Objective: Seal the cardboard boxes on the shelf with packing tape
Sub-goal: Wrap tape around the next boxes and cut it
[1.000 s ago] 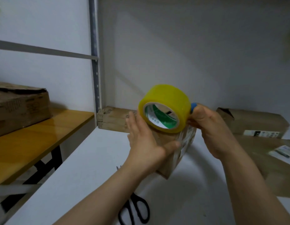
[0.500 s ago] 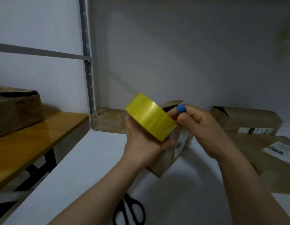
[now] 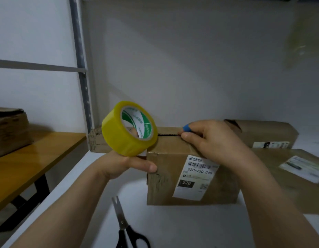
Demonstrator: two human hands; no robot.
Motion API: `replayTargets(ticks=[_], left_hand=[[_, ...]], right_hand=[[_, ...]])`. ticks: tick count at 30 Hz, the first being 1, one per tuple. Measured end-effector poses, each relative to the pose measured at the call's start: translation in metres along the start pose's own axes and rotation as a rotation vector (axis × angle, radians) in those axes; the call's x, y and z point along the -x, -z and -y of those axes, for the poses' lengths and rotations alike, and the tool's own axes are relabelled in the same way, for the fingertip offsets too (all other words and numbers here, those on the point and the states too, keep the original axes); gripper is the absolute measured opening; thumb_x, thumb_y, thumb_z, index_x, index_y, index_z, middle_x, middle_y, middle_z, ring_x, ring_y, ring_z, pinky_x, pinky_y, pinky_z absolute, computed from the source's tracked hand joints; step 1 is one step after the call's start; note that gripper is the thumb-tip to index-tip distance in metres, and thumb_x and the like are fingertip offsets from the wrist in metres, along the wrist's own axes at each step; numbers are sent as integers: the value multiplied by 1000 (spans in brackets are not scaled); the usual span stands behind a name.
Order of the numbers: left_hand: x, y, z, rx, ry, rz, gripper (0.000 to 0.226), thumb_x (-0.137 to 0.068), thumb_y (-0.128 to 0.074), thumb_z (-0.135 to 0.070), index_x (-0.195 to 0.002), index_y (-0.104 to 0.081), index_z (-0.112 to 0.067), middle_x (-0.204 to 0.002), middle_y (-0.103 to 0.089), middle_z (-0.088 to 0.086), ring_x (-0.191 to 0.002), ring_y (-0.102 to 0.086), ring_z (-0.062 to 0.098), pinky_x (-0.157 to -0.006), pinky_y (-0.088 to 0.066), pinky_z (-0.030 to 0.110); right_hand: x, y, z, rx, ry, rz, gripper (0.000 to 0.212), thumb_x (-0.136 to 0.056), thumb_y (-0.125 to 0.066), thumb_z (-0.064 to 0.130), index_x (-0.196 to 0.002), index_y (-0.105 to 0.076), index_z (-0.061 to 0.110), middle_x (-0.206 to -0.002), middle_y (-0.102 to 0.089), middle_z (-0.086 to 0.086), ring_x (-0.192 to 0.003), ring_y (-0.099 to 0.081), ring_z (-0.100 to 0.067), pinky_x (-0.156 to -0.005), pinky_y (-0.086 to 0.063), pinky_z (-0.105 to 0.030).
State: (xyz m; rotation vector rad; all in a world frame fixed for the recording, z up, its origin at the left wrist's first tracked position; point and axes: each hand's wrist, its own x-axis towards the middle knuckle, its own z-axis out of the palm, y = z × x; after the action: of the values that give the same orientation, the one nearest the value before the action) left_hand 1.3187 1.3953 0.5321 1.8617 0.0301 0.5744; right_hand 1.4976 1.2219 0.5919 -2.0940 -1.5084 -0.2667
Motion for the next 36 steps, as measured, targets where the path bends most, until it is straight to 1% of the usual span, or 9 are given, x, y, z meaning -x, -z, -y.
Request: replayTargets(ticks=[6,10,12,15,19,24,29,33,36], left_hand=[[-5,5,13,78,22,7,69,-64,-84,-15,-129,-60,-16,-126,-69,6,-121,-64,27,-91,-56,33],[-6,5,16,121,-16,18,64,-63,-83,-15,-122,-69,-35,-131,-67,7,-124,-62,28,-97,-55,41],[-6,5,17,121,-19,23,64,-64,-83,-14,-124,-68,-30,-132,-67,7,-124,-62,29,-97,-55,40],[-5,4,16,97,-15,31,65,-66,-84,-9,-127,-62,-16,-126,-70,5,-120,-64,27,-90,-56,33],[-4,2,9,54,-57,28,56,-70,-77,3,-114,-72,-32,-117,-73,-3,-112,-68,20,-85,-57,28],[-4,4,2,-8,-75,59,58,-70,-84,-12,-125,-65,-21,-124,-69,6,-117,-65,29,-93,-56,38],[2,-1,-10,-61,-119,74,46,-58,-77,-30,-91,-72,-60,-98,-73,-27,-96,-70,-3,-76,-55,15],[1,3,-4,-80,-120,67,55,-67,-80,0,-98,-76,-46,-101,-76,-14,-96,-71,7,-78,-57,21],[-2,4,-5,-87,-86,72,54,-73,-79,9,-111,-71,-28,-107,-74,-9,-104,-70,13,-83,-56,26]], right_hand=[[-1,-3,5,130,42,22,51,-97,-51,57,-63,-57,20,-58,-58,2,-58,-56,-11,-61,-52,-40],[-2,-8,13,153,100,68,37,-99,-41,58,-99,-65,31,-89,-67,9,-79,-56,-4,-66,-49,-34],[-3,-11,12,133,98,100,37,-99,-39,59,-119,-60,38,-108,-69,14,-89,-59,-4,-76,-53,-35],[-1,-11,14,95,97,111,31,-101,-42,55,-120,-62,41,-106,-71,15,-81,-59,-2,-72,-52,-32],[1,-10,19,39,78,120,27,-101,-48,49,-114,-67,34,-105,-70,22,-83,-60,0,-74,-53,-30],[13,-4,36,-278,111,132,82,-70,-52,84,-143,-35,51,-150,-47,17,-132,-48,-4,-98,-47,-27],[11,-18,53,-276,172,131,89,-59,-56,91,-136,-43,48,-130,-59,19,-116,-57,-2,-94,-53,-34],[8,-23,65,-246,149,99,77,-64,-60,84,-125,-59,38,-114,-63,18,-100,-60,1,-83,-54,-27],[6,-28,66,-329,128,119,60,-69,-65,78,-109,-67,33,-97,-70,10,-89,-66,-5,-78,-57,-37]])
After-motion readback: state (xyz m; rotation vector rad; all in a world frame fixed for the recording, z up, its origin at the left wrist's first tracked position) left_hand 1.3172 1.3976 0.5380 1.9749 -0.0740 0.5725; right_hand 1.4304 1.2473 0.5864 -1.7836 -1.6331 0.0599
